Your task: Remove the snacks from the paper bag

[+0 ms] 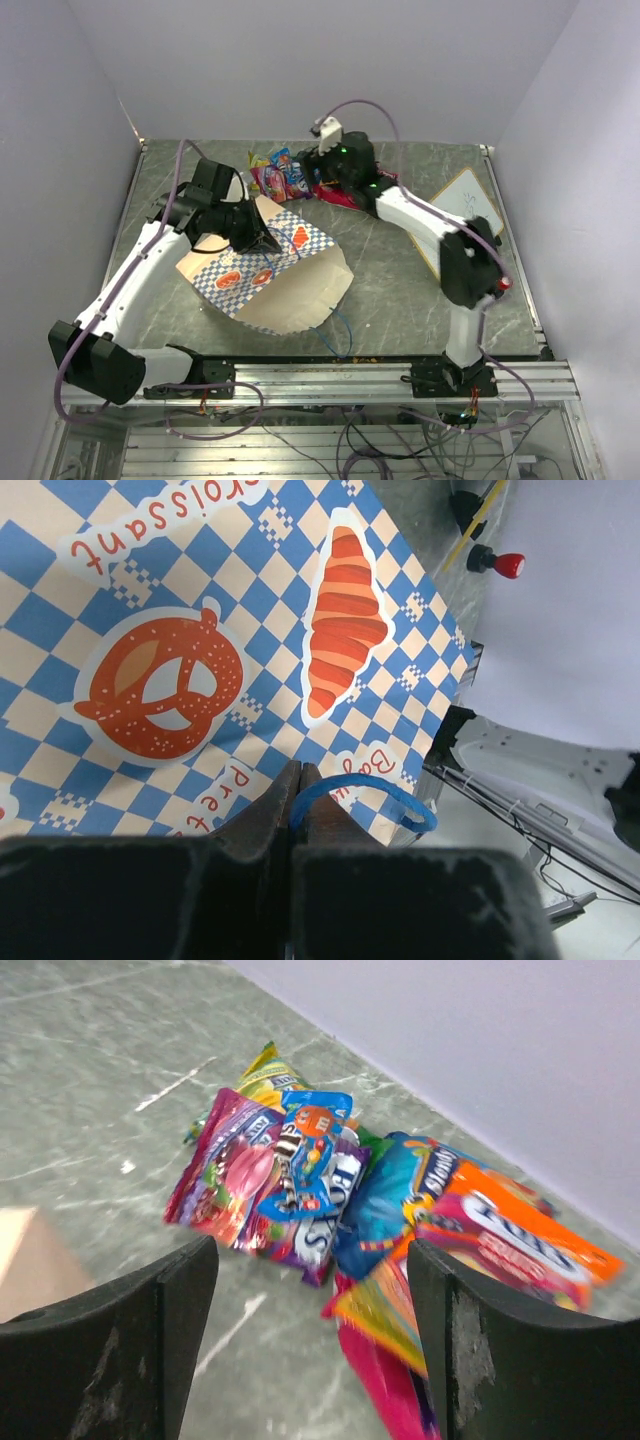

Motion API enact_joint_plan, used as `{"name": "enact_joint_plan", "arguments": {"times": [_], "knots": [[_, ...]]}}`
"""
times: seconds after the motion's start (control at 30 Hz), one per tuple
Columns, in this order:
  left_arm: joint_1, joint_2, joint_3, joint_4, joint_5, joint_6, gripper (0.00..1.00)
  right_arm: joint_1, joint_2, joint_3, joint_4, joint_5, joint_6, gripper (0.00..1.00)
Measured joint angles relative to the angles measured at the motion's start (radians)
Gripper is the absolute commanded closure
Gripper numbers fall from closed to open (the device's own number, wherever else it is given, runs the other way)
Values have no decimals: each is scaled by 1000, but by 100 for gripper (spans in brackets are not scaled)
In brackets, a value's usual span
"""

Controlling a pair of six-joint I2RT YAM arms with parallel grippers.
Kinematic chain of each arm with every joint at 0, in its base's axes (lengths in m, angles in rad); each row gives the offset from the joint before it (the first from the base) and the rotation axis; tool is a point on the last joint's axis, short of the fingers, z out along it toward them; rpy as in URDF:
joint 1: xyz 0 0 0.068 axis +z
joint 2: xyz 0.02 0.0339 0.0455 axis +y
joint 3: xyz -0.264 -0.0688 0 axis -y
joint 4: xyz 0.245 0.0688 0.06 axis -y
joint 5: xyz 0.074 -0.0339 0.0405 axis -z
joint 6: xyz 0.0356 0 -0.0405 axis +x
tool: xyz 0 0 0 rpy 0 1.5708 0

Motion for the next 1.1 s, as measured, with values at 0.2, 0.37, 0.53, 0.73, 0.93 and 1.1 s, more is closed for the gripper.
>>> {"name": "enact_joint_plan", "arguments": {"times": [0.2,0.37,0.53,0.73,0.93,1.1], "knots": [[0,-47,-26,23,-13,0,93,-13,-457,-341,-51,29,-4,23],[3,-66,-23,56,-32,-1,93,-19,-782,-575,-163,13,17,25],[7,-81,4,72,-66,-6,93,26,-1032,-789,-238,-55,68,27],[11,-143,15,108,-92,-33,93,270,-1194,-945,-195,-132,94,32],[12,-209,13,176,-95,-66,93,452,-1065,-946,-80,-163,34,38],[12,-269,-19,241,-93,-93,93,532,-848,-936,36,-125,-64,41]]}}
